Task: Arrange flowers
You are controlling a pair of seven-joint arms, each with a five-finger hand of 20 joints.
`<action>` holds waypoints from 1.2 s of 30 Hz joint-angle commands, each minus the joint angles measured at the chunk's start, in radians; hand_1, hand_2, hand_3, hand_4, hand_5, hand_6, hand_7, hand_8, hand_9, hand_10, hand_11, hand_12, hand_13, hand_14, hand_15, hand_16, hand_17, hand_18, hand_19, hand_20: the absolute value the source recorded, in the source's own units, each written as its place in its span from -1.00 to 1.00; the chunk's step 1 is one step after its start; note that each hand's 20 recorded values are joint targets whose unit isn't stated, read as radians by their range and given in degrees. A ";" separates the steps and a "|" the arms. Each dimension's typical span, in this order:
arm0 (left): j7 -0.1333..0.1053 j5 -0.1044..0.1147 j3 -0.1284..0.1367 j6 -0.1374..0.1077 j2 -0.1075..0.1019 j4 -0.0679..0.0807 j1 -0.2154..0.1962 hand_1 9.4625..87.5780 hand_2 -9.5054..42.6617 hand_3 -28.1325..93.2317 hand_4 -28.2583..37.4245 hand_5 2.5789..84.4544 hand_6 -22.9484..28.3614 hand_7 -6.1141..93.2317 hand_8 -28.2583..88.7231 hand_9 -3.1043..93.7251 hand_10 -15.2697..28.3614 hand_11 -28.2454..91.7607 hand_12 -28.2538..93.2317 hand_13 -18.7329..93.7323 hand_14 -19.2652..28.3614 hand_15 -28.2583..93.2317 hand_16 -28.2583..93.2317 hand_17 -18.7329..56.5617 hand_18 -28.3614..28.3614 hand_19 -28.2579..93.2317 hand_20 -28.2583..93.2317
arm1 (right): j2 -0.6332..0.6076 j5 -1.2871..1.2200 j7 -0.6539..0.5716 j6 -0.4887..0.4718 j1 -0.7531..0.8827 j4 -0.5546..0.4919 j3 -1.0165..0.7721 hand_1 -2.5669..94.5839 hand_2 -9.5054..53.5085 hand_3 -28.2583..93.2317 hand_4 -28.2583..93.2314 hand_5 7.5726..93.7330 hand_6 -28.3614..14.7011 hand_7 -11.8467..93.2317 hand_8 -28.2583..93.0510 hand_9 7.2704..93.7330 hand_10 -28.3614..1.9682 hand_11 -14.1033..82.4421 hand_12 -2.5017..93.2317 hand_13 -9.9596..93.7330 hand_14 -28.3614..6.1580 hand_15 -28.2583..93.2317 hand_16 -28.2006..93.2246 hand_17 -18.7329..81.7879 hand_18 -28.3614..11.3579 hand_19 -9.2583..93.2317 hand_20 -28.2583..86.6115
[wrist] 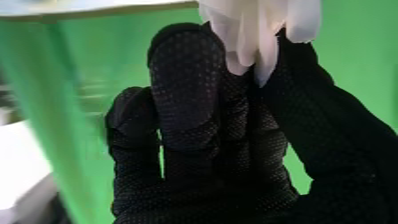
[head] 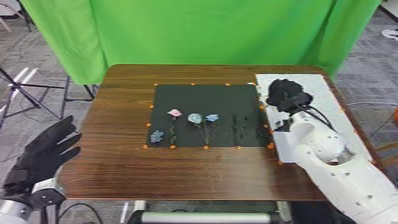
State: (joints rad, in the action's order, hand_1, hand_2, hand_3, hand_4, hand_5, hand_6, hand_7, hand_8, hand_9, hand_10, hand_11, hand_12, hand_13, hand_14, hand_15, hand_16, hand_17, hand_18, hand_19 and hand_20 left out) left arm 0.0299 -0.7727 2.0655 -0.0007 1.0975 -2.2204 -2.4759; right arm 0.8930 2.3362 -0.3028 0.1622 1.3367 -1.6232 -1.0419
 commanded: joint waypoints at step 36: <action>0.017 0.002 0.005 0.013 0.001 0.000 -0.008 -0.61 -0.56 0.62 -1.00 -0.55 -0.09 -0.48 -0.69 -0.57 0.13 -0.32 -0.24 -0.44 0.33 -0.24 -0.44 -0.83 0.64 0.07 -0.38 | 0.077 0.257 0.072 -0.044 -0.139 0.131 0.184 -0.09 -1.00 0.75 -1.00 0.21 0.38 0.17 -0.61 0.47 0.38 -0.15 -0.15 0.54 0.44 0.34 -0.11 -0.04 -0.42 0.73 0.32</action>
State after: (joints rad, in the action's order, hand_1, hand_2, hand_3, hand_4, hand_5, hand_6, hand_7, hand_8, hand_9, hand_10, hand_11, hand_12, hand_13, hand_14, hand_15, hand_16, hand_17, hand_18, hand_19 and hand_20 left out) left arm 0.0378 -0.7727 2.0636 0.0020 1.0953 -2.2200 -2.4693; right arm 0.9843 2.5808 -0.2475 0.1130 1.1824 -1.4778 -0.8425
